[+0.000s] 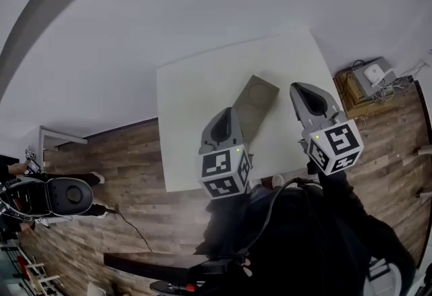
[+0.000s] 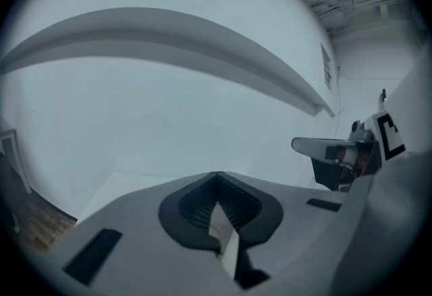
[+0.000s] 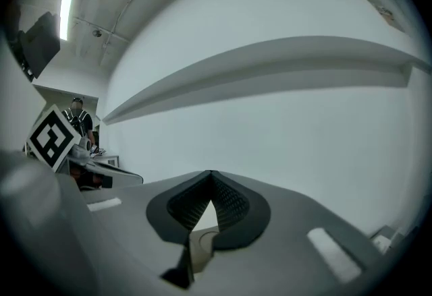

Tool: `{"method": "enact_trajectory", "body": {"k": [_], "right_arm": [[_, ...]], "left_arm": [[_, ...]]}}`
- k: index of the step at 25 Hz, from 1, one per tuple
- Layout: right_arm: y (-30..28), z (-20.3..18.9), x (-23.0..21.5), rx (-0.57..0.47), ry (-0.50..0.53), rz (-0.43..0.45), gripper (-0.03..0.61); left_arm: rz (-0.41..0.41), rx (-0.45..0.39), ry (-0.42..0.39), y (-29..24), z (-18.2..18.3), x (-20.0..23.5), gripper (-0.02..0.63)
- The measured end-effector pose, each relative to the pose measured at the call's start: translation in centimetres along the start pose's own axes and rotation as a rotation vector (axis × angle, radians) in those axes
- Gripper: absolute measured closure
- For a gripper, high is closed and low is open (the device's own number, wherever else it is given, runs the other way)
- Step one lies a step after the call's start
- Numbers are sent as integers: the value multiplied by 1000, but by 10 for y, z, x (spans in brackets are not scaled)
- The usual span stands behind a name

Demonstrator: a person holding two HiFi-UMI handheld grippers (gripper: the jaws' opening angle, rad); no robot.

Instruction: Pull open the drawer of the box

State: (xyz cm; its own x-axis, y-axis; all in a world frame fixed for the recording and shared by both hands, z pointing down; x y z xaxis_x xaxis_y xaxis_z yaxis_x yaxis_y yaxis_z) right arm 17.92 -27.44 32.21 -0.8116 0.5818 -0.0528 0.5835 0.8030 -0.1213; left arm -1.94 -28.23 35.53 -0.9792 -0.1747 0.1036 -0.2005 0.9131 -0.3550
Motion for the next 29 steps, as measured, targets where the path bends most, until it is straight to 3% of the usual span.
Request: {"method": "enact_trajectory", "body": {"k": [7,16,29], "right_arm": [[23,11,-7,-47,34,-47,587],[32,0,-10,-54,32,-31,588],[12,5,2,-38,14,-11,587]], "left_arm": [[-43,-49,-72,6,6,-28,614],[-33,-63,-77,12,-3,-40,614],[-47,-67,-65,14,7,-21,614]]}}
Point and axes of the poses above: the fingertips, and each gripper's own axes: y backward along the fingers, x to its left, z out of its top, the point moved 6 cm from there along y, backward along the fingers, and after that the axes turned 12 degrees about z, right-handed, at the moved point
